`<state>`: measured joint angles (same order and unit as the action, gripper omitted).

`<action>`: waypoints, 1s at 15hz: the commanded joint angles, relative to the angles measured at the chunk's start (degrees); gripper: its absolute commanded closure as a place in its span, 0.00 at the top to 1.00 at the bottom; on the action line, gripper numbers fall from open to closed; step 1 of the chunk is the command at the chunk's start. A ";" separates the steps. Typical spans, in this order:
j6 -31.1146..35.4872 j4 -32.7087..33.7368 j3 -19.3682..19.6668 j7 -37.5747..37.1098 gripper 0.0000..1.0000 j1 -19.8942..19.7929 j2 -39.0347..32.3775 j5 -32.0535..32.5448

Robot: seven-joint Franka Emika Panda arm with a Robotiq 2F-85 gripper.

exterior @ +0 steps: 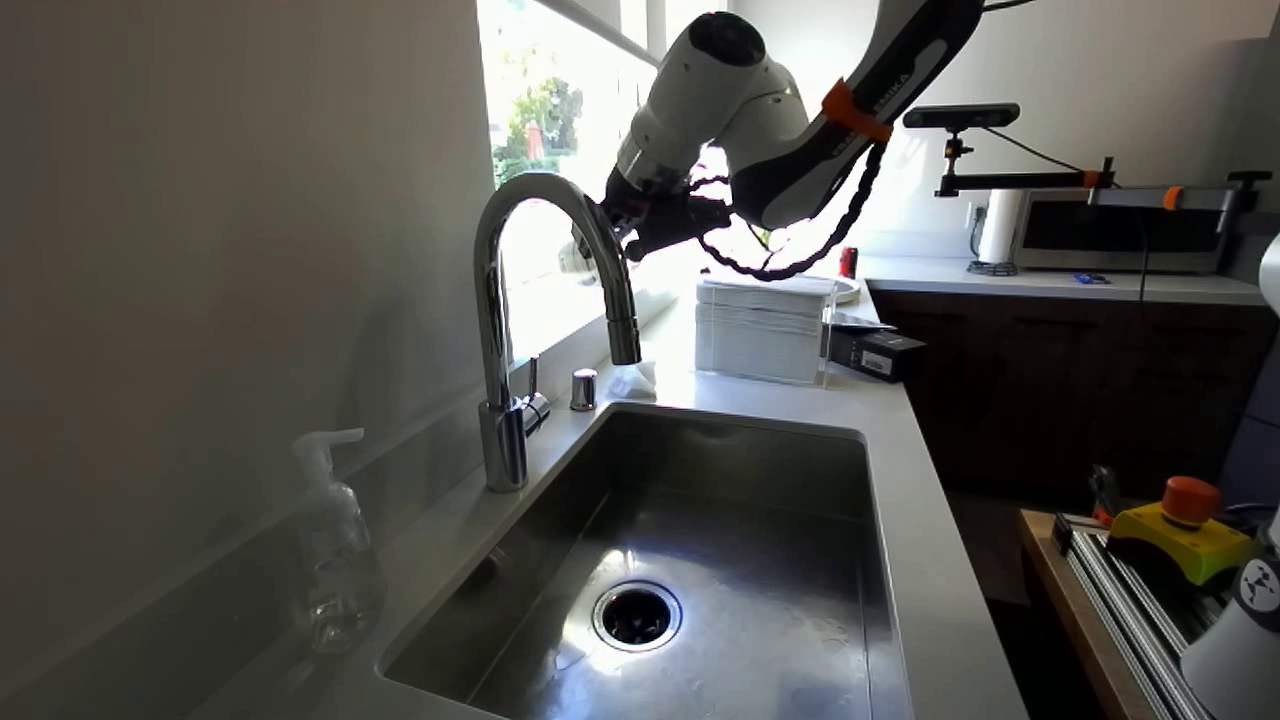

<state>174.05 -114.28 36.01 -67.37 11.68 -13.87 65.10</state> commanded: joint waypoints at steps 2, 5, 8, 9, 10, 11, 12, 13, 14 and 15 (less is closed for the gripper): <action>1.13 2.38 3.41 -10.44 0.27 3.01 -0.14 9.23; 0.59 3.41 3.94 -15.34 0.27 3.96 -0.25 13.91; 0.07 4.06 4.06 -19.94 0.27 4.57 -0.12 18.43; -0.12 4.36 4.03 -21.58 0.27 4.69 -0.12 20.03; -0.47 4.96 4.12 -23.57 0.27 4.90 -0.16 21.94; -0.67 5.24 4.12 -25.28 0.27 4.99 -0.15 23.64; -1.06 5.52 4.08 -27.08 0.27 5.12 -0.09 25.39; -1.41 5.69 3.98 -28.56 0.27 5.13 -0.04 26.99; -2.01 6.01 3.91 -30.09 0.27 5.12 -0.19 28.64; -2.73 6.03 3.75 -31.25 0.27 5.08 -0.21 29.90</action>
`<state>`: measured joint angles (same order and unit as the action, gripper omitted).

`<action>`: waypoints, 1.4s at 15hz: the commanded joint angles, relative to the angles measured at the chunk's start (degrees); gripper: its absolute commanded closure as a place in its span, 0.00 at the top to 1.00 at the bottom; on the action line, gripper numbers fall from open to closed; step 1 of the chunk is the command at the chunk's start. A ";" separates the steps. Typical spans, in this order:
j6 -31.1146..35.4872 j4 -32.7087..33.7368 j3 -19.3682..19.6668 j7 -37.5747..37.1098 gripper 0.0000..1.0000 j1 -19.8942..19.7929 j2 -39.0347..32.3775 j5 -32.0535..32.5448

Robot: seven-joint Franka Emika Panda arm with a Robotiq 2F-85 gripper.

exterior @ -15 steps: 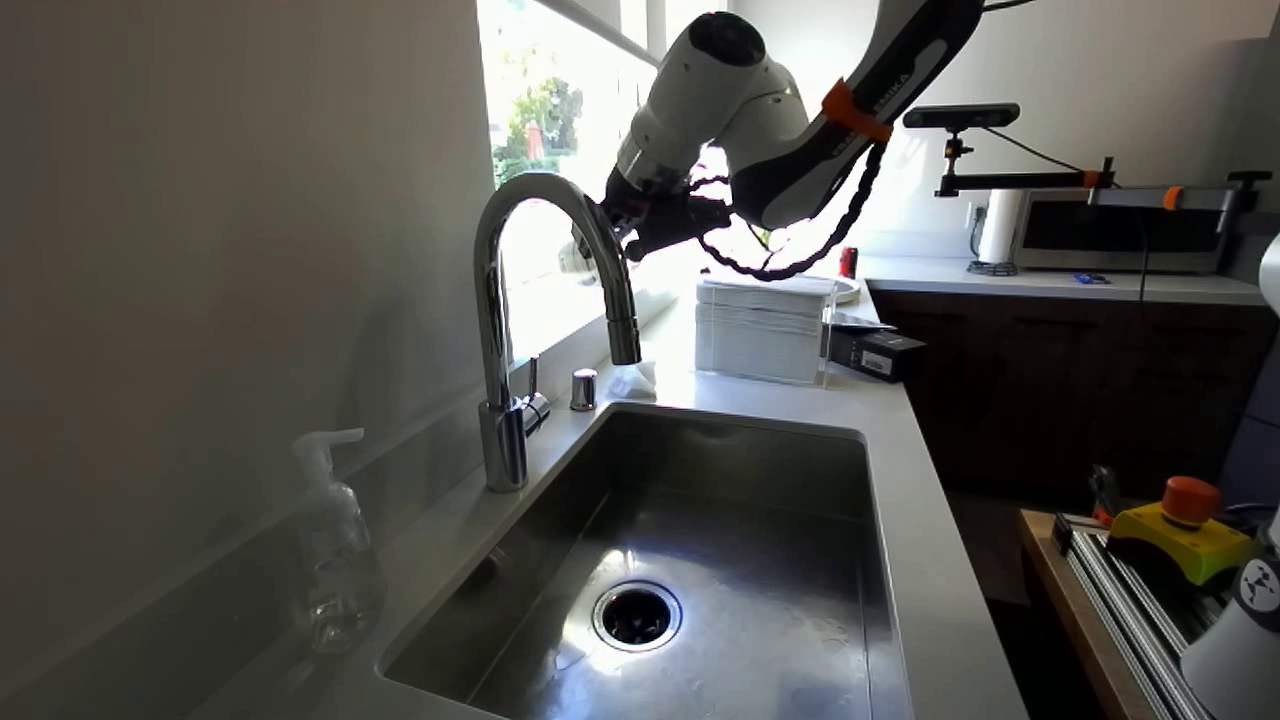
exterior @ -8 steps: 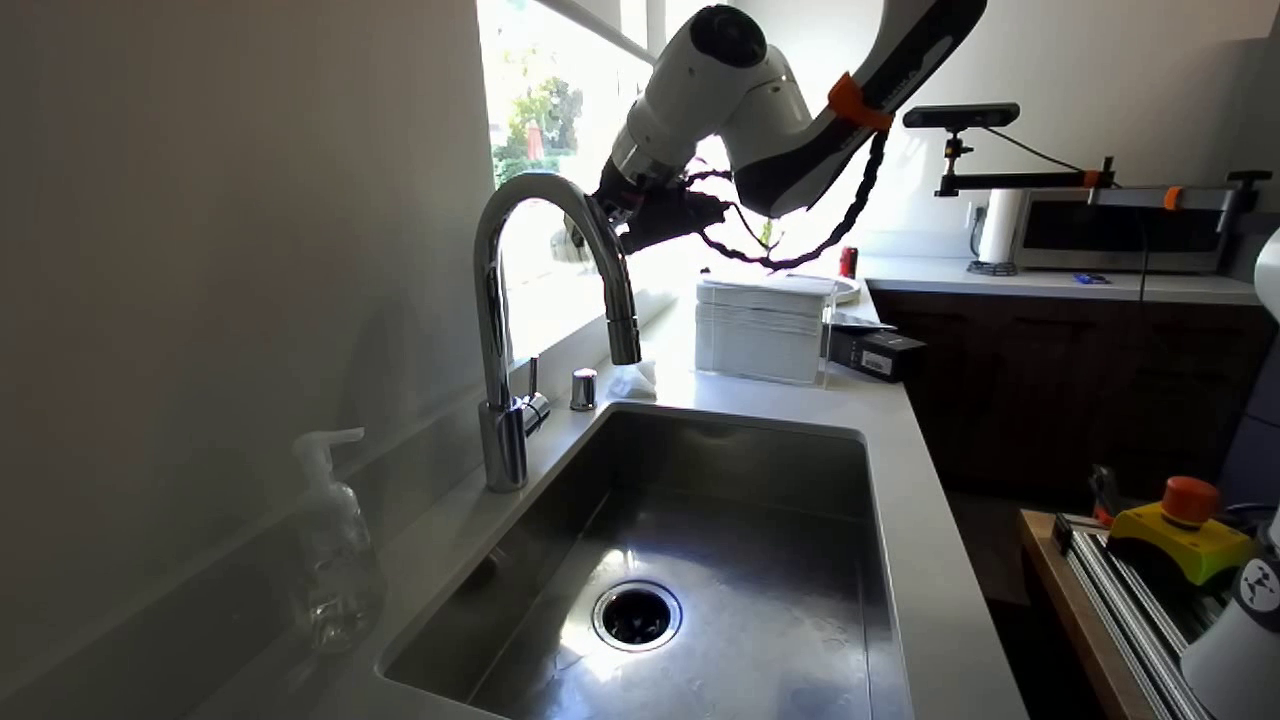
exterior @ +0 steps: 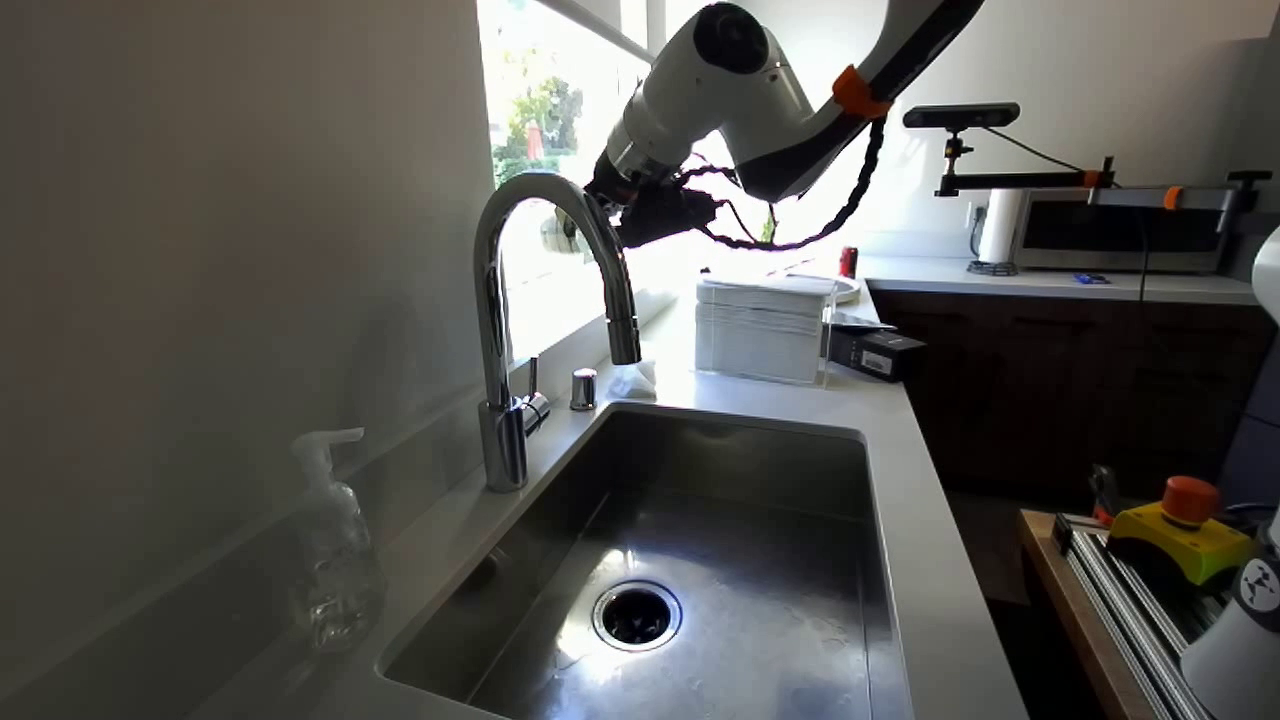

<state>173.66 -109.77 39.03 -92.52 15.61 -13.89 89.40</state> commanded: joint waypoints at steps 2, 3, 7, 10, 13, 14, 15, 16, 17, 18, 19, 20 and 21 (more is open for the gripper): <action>-4.38 0.86 0.41 -7.49 0.27 1.10 -0.23 6.66; -5.34 0.56 0.34 -8.00 0.27 1.10 -0.29 7.05; -10.04 -0.33 0.08 -9.11 0.27 1.52 -0.54 7.63; -13.42 -0.64 -0.02 -10.08 0.27 2.02 -0.75 8.16; -16.36 -0.72 0.00 -11.06 0.27 2.65 -0.96 9.35; -17.34 -0.83 -0.05 -11.01 0.27 2.88 -0.90 9.57; -18.04 -0.92 -0.05 -11.28 0.27 3.07 -0.87 10.09; -18.69 -1.05 -0.07 -11.38 0.27 3.21 -0.80 10.44; -19.33 -1.21 -0.05 -11.68 0.27 3.36 -0.69 10.92; -19.72 -1.37 -0.06 -11.71 0.27 3.45 -0.61 11.13; -20.12 -1.51 -0.06 -11.80 0.27 3.52 -0.57 11.35; -20.49 -1.66 -0.07 -11.87 0.27 3.58 -0.51 11.47; -20.67 -1.84 -0.10 -11.79 0.27 3.61 -0.45 11.40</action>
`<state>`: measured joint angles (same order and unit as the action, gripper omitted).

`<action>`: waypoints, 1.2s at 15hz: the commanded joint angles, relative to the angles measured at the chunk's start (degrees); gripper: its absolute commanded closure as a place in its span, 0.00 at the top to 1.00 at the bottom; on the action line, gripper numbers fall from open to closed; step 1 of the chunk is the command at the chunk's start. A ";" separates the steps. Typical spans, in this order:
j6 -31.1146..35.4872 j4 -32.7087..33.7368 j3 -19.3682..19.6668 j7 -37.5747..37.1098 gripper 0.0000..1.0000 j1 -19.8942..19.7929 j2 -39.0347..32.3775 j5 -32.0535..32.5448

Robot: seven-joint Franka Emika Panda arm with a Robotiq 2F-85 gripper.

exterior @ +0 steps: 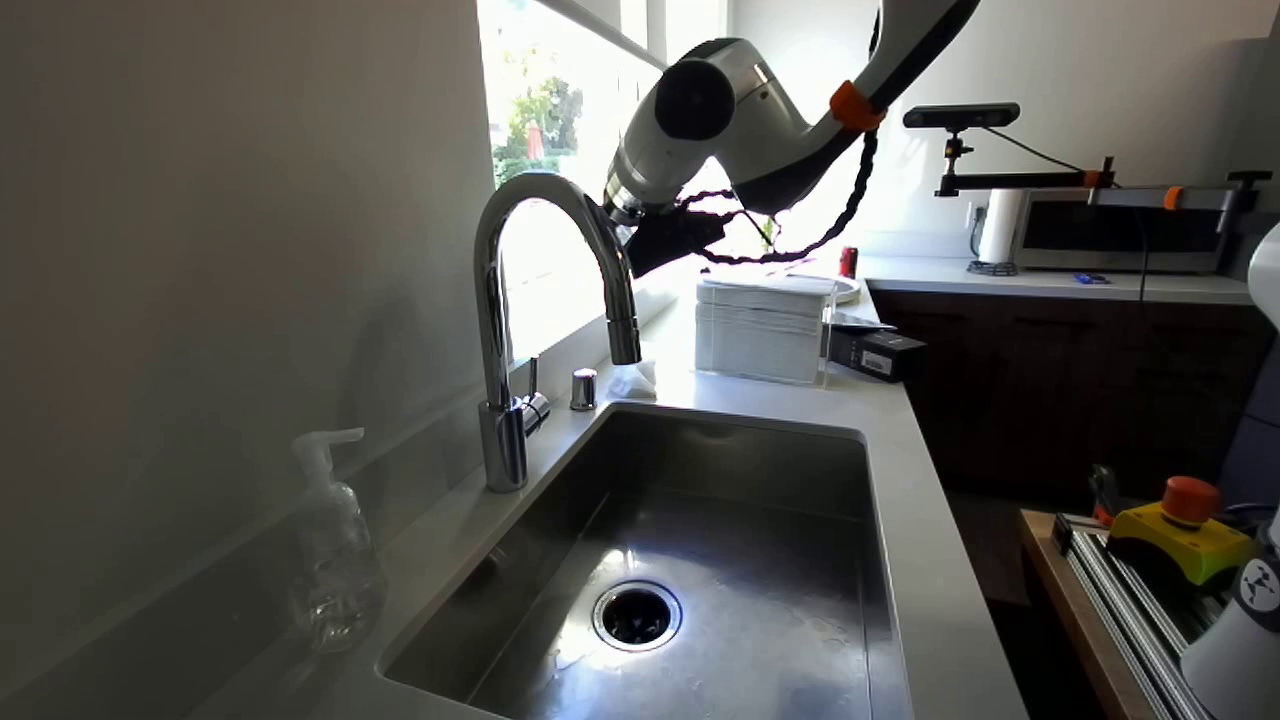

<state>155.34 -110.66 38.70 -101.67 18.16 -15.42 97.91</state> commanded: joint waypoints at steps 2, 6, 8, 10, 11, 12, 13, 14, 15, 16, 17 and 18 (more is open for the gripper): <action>-2.50 -1.21 0.21 -2.73 0.27 1.07 1.05 2.88; -2.68 -1.23 0.21 -3.01 0.27 1.18 1.00 3.39; -2.79 -1.13 0.24 -3.39 0.27 1.38 0.99 5.13; -3.00 -0.93 0.22 -4.35 0.27 1.54 0.93 7.31; -3.04 -0.86 0.20 -4.75 0.27 1.59 0.92 8.31; -3.11 -0.96 0.14 -5.41 0.27 1.69 0.99 9.35; -3.17 -0.98 0.10 -5.99 0.27 1.75 1.05 10.27; -3.32 -0.97 0.07 -6.59 0.27 1.79 1.05 10.91; -3.26 -1.08 0.04 -6.82 0.27 1.77 1.13 11.29; -3.42 -1.19 0.05 -7.40 0.27 1.84 1.28 12.01; -3.63 -1.24 0.04 -7.92 0.27 1.90 1.37 12.66; -3.51 -1.20 0.03 -8.28 0.27 1.90 1.42 13.42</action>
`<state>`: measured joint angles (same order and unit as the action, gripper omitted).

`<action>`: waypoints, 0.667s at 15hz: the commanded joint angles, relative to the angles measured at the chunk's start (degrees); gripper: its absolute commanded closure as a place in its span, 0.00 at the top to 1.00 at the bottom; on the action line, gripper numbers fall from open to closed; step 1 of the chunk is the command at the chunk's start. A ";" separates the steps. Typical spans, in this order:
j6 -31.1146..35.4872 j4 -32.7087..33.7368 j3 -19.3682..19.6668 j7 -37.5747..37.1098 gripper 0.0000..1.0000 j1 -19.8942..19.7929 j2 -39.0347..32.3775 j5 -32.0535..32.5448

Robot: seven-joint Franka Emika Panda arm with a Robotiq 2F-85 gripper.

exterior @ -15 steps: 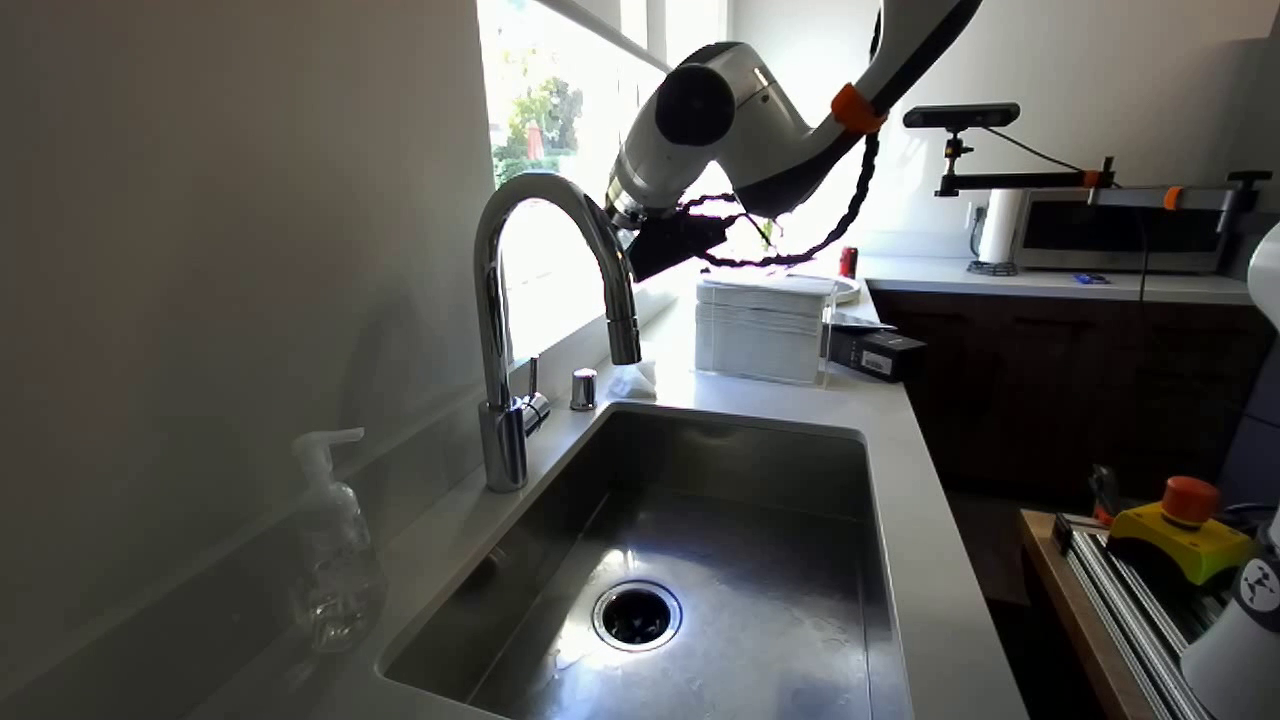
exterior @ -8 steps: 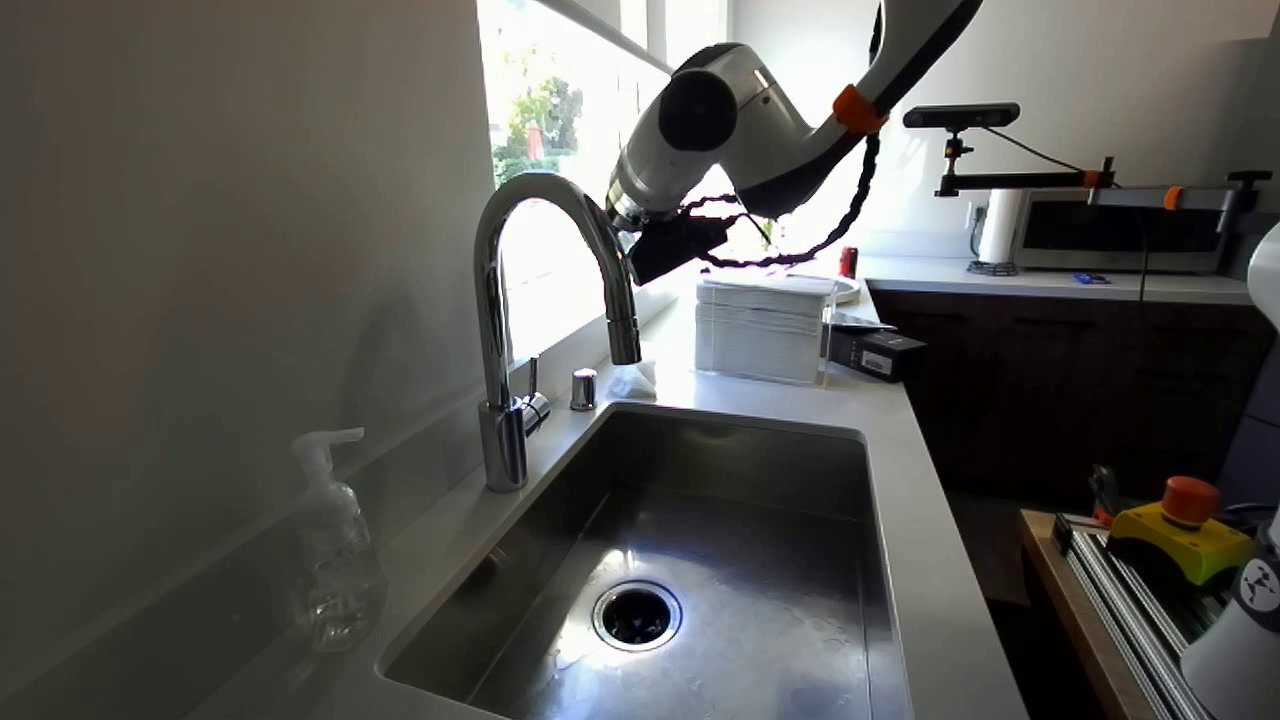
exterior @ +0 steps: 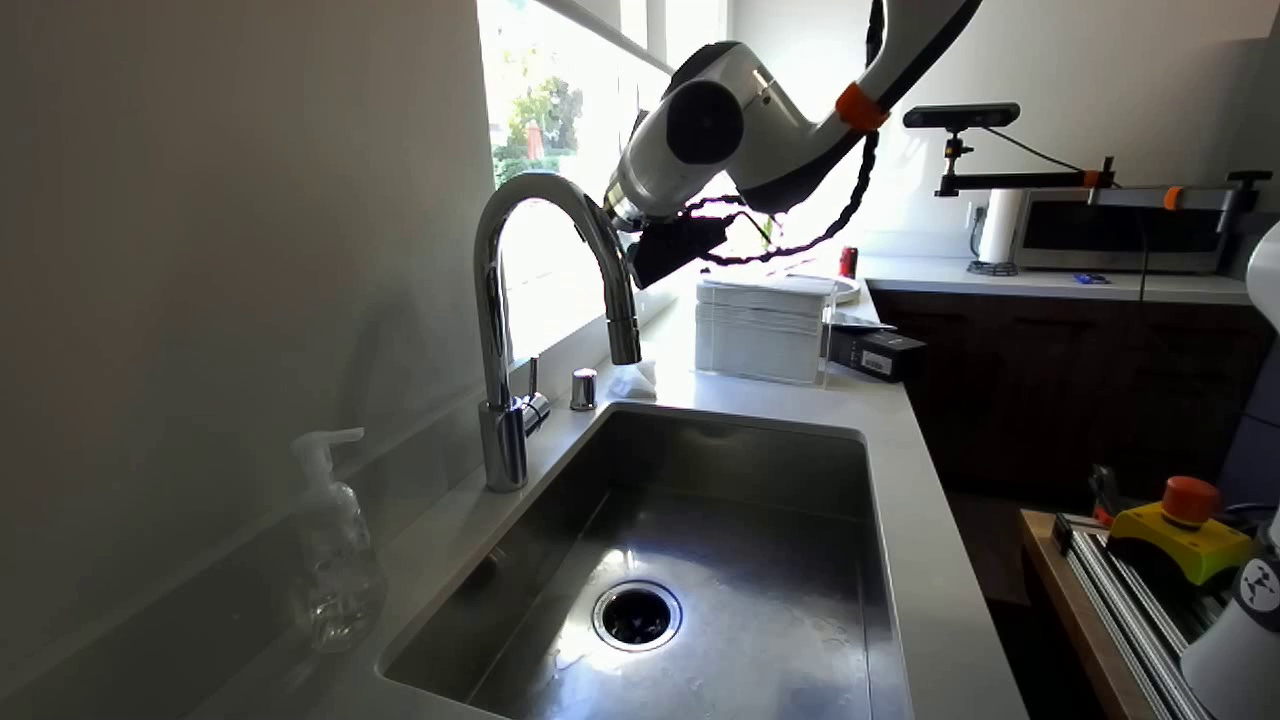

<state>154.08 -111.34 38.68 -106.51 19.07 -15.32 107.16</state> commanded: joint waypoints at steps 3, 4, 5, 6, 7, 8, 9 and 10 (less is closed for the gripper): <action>-2.74 -0.59 -0.08 -4.16 0.27 0.96 1.31 4.95; -2.42 -0.64 -0.10 -3.94 0.27 0.85 1.29 4.55; -2.36 -0.63 -0.11 -3.82 0.27 0.81 1.20 4.28; -2.30 -0.58 -0.12 -3.70 0.27 0.79 1.14 4.12; -2.38 -0.55 -0.12 -3.85 0.27 0.79 1.15 4.23; -2.83 -0.34 -0.14 -4.51 0.27 0.89 1.06 4.77; -3.00 -0.15 -0.16 -5.01 0.27 0.94 0.98 5.37; -3.04 -0.16 -0.18 -5.17 0.27 0.97 1.02 5.64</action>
<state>153.24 -111.33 38.56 -108.48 19.21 -15.21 109.43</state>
